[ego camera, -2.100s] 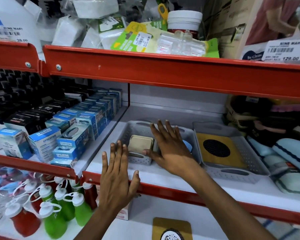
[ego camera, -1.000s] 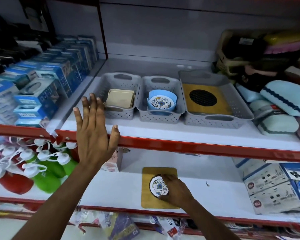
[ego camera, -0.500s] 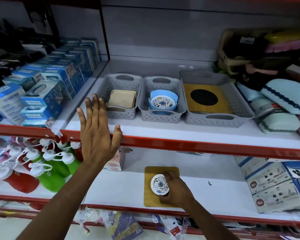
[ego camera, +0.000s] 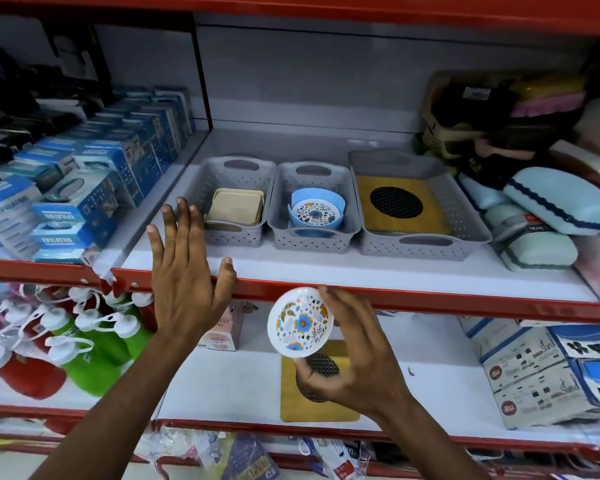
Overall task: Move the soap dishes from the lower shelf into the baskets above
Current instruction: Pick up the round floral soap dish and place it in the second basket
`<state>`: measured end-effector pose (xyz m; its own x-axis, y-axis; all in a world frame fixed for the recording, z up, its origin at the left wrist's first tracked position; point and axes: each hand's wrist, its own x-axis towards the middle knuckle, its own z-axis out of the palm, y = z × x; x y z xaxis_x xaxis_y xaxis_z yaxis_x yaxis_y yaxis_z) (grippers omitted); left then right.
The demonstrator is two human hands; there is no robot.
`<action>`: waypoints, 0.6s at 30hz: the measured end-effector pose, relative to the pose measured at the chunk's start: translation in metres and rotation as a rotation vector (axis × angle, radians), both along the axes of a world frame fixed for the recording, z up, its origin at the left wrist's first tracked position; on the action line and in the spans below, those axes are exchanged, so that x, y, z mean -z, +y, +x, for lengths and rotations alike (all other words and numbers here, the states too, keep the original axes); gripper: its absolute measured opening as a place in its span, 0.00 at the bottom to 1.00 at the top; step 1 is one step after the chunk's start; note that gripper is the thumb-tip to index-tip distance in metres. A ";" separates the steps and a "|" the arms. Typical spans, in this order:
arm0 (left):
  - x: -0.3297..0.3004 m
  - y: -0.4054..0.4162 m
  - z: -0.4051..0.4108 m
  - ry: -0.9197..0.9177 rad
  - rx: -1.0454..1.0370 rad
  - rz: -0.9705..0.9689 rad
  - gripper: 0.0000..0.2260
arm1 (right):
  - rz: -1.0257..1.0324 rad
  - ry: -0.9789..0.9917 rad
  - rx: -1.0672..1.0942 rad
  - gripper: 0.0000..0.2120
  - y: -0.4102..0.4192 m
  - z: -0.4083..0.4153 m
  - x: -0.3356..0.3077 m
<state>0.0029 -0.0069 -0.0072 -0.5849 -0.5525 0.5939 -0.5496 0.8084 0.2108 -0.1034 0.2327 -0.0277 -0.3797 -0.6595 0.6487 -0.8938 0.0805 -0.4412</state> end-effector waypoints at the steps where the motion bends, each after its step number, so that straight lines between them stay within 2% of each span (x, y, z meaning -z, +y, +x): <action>1: 0.000 0.000 0.000 0.000 -0.001 0.002 0.38 | -0.023 -0.034 0.021 0.39 -0.003 0.001 -0.010; 8: 0.000 0.000 0.001 0.035 0.024 0.010 0.37 | -0.075 -0.255 0.110 0.43 -0.027 -0.009 -0.052; 18: 0.001 -0.003 0.000 0.022 0.024 -0.002 0.37 | 0.000 -0.299 0.193 0.42 -0.040 -0.021 -0.053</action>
